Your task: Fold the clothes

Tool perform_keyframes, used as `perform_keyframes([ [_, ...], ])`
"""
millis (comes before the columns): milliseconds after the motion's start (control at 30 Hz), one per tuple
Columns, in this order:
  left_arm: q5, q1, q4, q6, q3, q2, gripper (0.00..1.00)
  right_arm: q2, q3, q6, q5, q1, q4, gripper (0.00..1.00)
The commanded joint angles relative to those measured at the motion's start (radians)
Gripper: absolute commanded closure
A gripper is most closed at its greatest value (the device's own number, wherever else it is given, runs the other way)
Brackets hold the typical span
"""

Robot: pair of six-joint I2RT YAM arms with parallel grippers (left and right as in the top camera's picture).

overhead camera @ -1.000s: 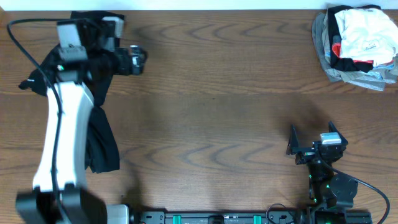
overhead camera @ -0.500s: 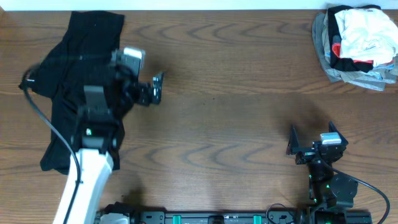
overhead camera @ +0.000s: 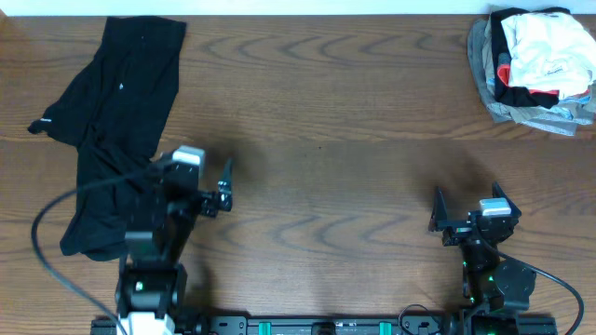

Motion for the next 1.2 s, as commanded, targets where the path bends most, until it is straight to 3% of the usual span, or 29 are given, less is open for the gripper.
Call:
perform_keyframes([
  [0,-0.012,0.027,0.006,0.009,-0.056,-0.106,0.02,-0.008,-0.002,-0.003,0.006,-0.018,-0.005,0.01],
  [467,-0.040,0.043,0.038,-0.031,-0.306,-0.480,0.02,-0.008,-0.002,-0.003,0.006,-0.018,-0.005,0.01],
  [800,-0.178,0.053,-0.050,-0.080,-0.349,-0.569,0.02,-0.008,-0.002,-0.003,0.006,-0.018,-0.005,0.01],
  [967,-0.185,0.076,-0.151,-0.085,-0.349,-0.636,0.02,-0.008,-0.002,-0.003,0.006,-0.018,-0.005,0.01],
  [1167,-0.184,0.075,-0.148,-0.107,-0.349,-0.636,0.02,-0.008,-0.002,-0.003,0.006,-0.018,-0.005,0.01],
])
